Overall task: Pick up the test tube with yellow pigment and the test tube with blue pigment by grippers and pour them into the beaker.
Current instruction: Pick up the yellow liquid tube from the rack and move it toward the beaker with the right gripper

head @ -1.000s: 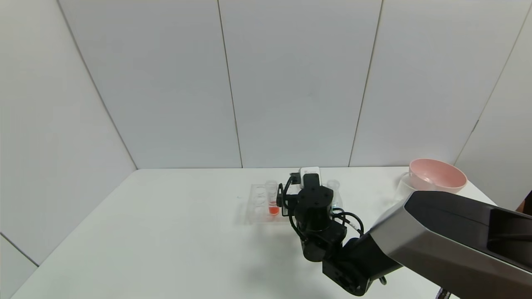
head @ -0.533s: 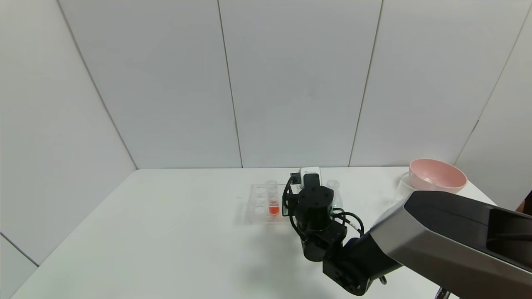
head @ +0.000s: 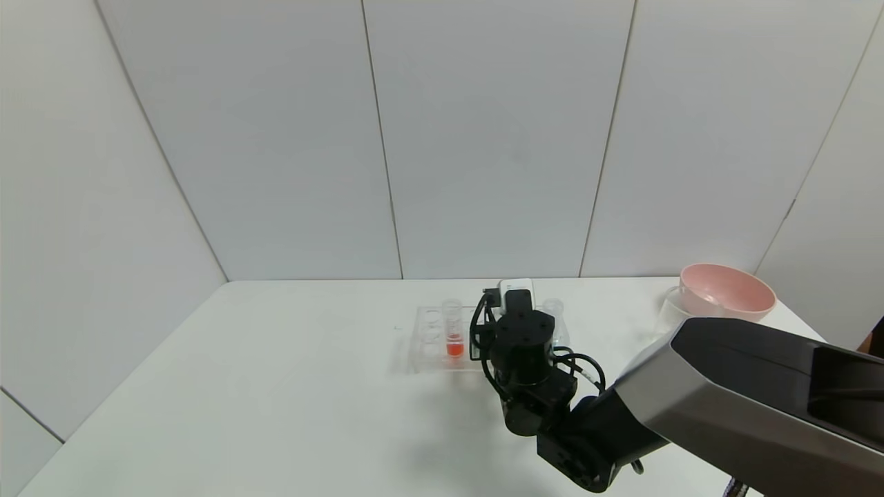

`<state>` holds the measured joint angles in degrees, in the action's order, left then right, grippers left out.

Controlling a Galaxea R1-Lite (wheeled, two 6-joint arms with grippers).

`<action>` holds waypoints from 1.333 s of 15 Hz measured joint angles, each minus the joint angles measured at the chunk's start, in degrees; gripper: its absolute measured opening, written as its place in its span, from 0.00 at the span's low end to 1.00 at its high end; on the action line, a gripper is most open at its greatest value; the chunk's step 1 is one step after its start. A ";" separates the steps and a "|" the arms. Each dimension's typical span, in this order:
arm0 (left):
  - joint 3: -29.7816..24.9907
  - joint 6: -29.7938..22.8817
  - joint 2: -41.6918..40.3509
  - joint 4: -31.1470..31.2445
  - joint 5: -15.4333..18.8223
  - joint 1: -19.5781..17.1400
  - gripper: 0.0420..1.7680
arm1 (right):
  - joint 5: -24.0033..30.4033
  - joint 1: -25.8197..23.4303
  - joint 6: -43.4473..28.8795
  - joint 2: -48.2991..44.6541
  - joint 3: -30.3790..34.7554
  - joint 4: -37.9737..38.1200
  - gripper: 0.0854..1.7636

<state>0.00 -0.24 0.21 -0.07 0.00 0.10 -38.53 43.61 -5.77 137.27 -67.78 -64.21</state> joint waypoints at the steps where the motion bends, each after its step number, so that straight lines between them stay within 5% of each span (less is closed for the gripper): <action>1: 0.00 0.00 0.00 0.00 0.00 0.00 1.00 | 0.00 0.02 0.02 0.00 -0.07 0.07 0.28; 20: 0.00 0.00 0.00 0.00 0.00 0.00 1.00 | 0.95 0.90 3.96 -8.37 -1.29 3.52 0.28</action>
<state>0.00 -0.24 0.21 -0.07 0.00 0.10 -37.58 44.51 -1.80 128.89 -69.07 -60.68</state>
